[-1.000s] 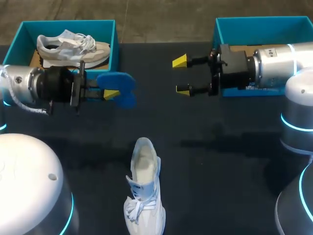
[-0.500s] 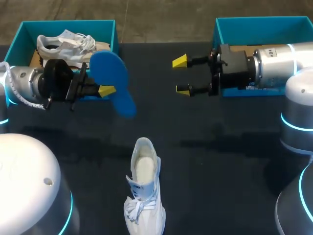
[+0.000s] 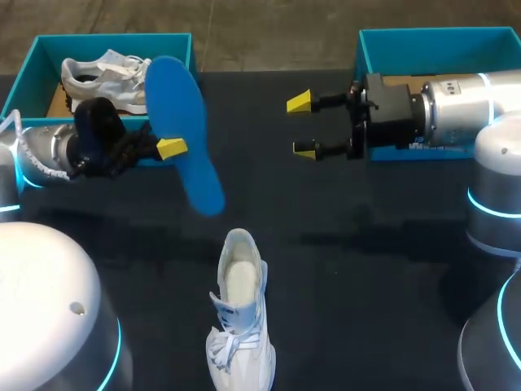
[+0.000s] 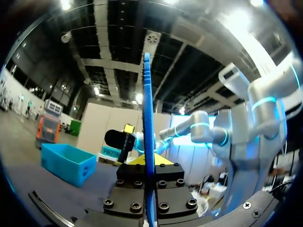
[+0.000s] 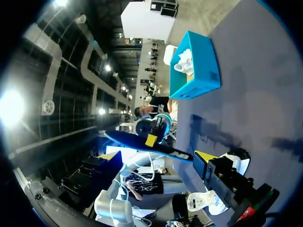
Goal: Take the shoe out of the shoebox, open the shoe tongue, remove and reinsert the insole, then place the shoe into the shoebox
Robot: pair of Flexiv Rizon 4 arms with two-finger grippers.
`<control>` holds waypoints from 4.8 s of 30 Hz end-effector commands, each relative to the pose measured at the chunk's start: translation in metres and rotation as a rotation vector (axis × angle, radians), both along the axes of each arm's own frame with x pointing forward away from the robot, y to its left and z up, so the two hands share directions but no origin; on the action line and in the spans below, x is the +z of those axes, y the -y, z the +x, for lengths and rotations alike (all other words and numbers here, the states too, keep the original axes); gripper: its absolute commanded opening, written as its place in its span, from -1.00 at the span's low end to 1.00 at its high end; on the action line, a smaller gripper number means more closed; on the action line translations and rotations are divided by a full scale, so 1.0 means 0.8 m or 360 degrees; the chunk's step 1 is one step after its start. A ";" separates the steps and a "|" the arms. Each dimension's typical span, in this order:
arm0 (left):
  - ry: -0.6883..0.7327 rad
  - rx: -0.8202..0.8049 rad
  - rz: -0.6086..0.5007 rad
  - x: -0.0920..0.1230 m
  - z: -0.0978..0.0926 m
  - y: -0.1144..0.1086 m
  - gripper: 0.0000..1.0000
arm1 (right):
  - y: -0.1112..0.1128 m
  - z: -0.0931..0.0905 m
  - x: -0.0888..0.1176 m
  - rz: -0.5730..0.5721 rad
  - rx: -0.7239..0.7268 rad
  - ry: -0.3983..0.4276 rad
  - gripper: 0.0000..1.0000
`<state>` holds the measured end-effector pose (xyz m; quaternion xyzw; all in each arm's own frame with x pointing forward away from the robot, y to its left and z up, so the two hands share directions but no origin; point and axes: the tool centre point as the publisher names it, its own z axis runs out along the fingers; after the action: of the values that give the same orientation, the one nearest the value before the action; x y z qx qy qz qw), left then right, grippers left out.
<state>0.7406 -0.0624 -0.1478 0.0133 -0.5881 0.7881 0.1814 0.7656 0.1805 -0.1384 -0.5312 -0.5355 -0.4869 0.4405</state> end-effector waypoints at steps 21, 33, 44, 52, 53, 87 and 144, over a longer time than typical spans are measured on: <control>-0.0722 0.0046 0.0013 -0.012 0.002 0.006 -1.00 | -0.002 0.000 -0.001 0.0000 -0.0004 0.0002 1.00; -0.1251 -0.0028 0.0179 -0.009 -0.018 0.019 -1.00 | -0.002 0.000 -0.001 0.0000 -0.0004 0.0002 1.00; -0.1640 -0.0006 0.0256 -0.021 -0.020 0.030 -1.00 | -0.002 0.000 -0.001 0.0000 -0.0004 0.0002 1.00; -0.1645 -0.0048 0.0297 -0.030 -0.021 0.049 -1.00 | -0.002 0.000 -0.001 0.0000 -0.0004 0.0002 1.00; -0.1668 -0.0055 0.0289 -0.030 -0.020 0.051 -1.00 | -0.002 0.000 -0.001 0.0000 -0.0004 0.0002 1.00; -0.1961 -0.0008 0.0289 -0.046 -0.007 0.068 -1.00 | 0.012 0.008 0.056 -0.0795 0.0168 0.0200 1.00; -0.1961 -0.0008 0.0289 -0.046 -0.007 0.068 -1.00 | -0.159 -0.090 0.100 -0.2674 -0.0049 0.0158 1.00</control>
<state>0.7359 -0.1166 -0.1856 0.4782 -0.4393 0.5829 0.4883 0.6963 0.2997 -0.0564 -0.6677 -0.7418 -0.0195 -0.0589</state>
